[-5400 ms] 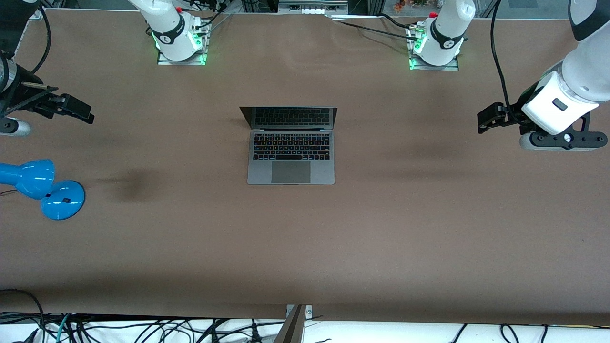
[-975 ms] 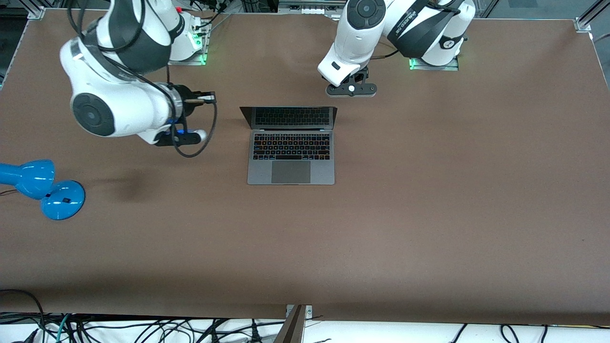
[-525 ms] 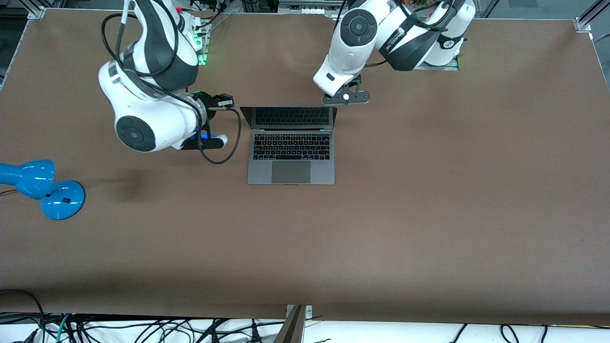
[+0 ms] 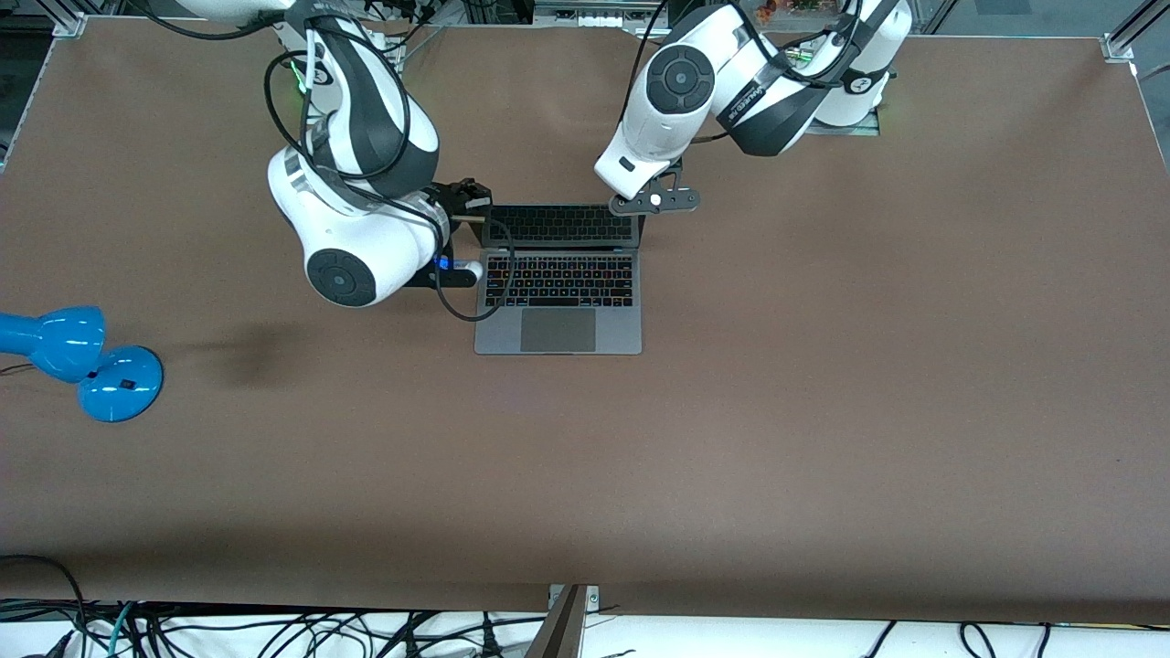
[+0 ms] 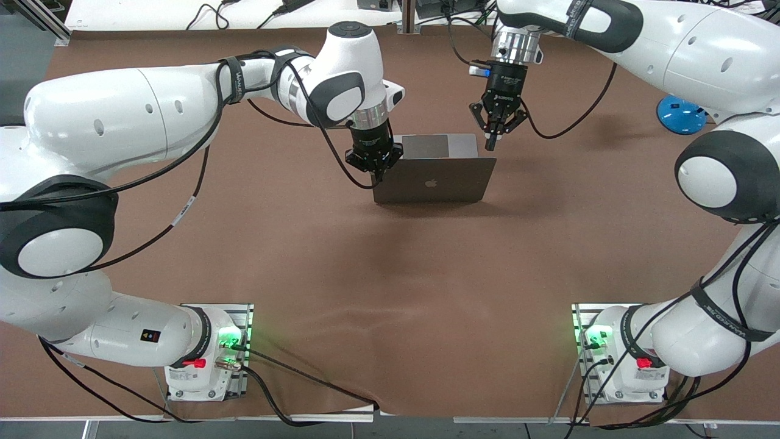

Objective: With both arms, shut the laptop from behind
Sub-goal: 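Lower both grippers behind the laptop screen, one at each screen corner, then push the screen back edge forward with both grippers, tilting it down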

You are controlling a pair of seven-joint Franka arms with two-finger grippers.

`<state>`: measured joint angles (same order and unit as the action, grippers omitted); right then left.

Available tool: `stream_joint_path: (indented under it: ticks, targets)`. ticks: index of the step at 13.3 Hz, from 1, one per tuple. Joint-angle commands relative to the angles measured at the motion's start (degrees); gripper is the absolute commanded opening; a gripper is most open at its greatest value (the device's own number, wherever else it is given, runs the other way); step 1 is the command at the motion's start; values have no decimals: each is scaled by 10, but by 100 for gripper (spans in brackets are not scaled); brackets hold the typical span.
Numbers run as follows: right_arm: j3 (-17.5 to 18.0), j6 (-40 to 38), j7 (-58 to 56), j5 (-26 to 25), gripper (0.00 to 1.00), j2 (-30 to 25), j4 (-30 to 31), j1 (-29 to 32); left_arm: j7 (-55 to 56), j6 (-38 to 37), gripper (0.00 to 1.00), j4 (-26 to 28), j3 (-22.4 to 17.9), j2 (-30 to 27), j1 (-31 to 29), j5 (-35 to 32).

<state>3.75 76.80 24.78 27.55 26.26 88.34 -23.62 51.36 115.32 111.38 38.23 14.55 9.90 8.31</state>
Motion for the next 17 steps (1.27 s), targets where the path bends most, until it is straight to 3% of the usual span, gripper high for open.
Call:
stream_joint_path:
  ticks: [1, 17]
  targets:
    - [-2, 0, 10, 14, 0, 19, -10, -7, 8, 17, 0, -5, -4, 20, 2, -21]
    - [-8, 42, 14, 0, 0, 49, -11, -38, 11, 37, 0, -51, -27, 81, -3, -64]
